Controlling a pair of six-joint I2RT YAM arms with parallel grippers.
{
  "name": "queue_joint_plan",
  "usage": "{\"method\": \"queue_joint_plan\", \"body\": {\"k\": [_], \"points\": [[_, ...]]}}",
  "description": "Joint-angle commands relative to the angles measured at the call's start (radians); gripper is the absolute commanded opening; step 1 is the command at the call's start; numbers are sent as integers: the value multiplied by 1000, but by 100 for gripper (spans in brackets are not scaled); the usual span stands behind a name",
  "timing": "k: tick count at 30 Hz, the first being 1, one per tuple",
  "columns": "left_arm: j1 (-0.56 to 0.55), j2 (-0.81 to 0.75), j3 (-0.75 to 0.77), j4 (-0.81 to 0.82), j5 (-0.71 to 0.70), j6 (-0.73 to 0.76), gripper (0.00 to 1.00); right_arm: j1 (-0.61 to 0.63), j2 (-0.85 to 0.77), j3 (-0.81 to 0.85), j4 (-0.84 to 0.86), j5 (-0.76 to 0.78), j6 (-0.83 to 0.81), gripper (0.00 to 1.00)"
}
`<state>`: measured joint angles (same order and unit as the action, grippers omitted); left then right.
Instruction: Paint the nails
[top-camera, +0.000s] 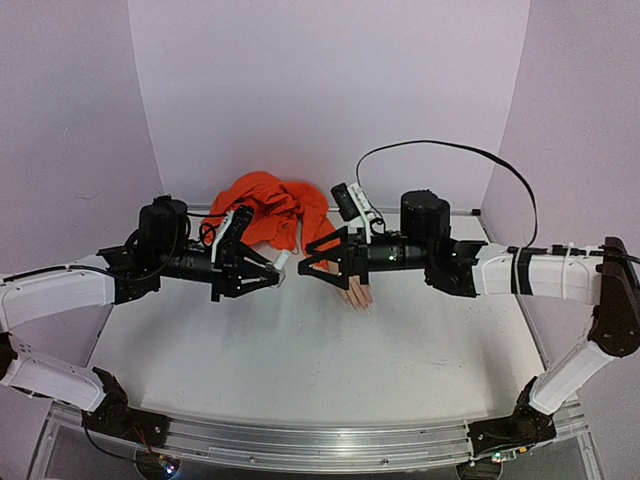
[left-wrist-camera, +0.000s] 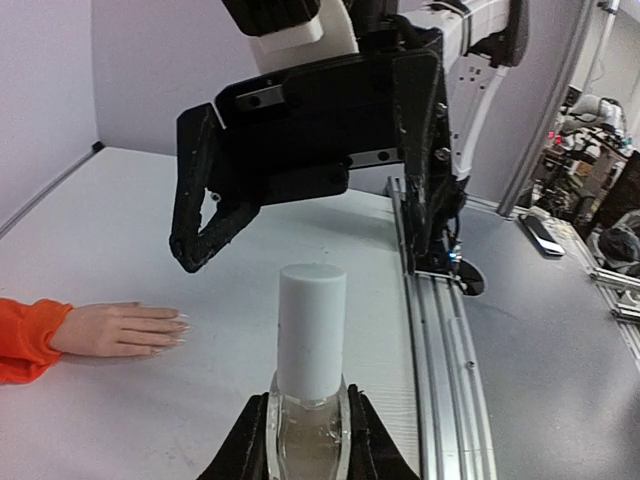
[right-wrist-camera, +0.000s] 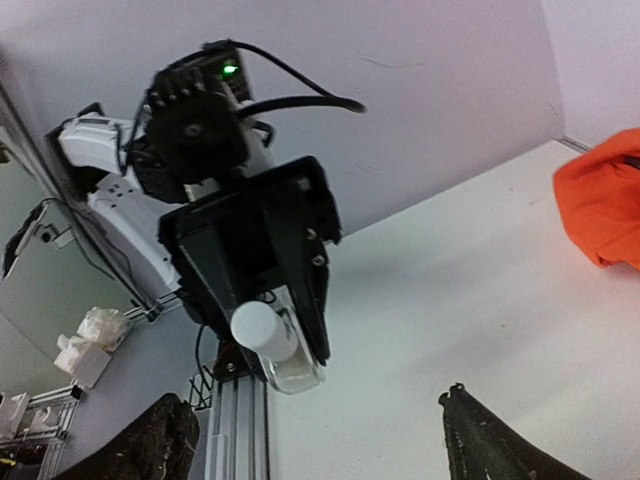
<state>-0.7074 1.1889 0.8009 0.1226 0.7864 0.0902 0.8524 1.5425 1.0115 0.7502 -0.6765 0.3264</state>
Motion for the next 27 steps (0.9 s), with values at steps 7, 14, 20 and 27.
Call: {"method": "queue_joint_plan", "body": {"k": [7,14,20,27], "points": [[5,57,98,55,238,-51,0,23,71,109,222,-259,42,54],[5,67,102,54,254,-58,0,56,137,191,236,-305,53,37],[5,66,102,54,248,-56,0,70,166,215,239,-301,58,15],[5,2,71,55,67,-35,0,109,183,186,245,-175,60,0]]}}
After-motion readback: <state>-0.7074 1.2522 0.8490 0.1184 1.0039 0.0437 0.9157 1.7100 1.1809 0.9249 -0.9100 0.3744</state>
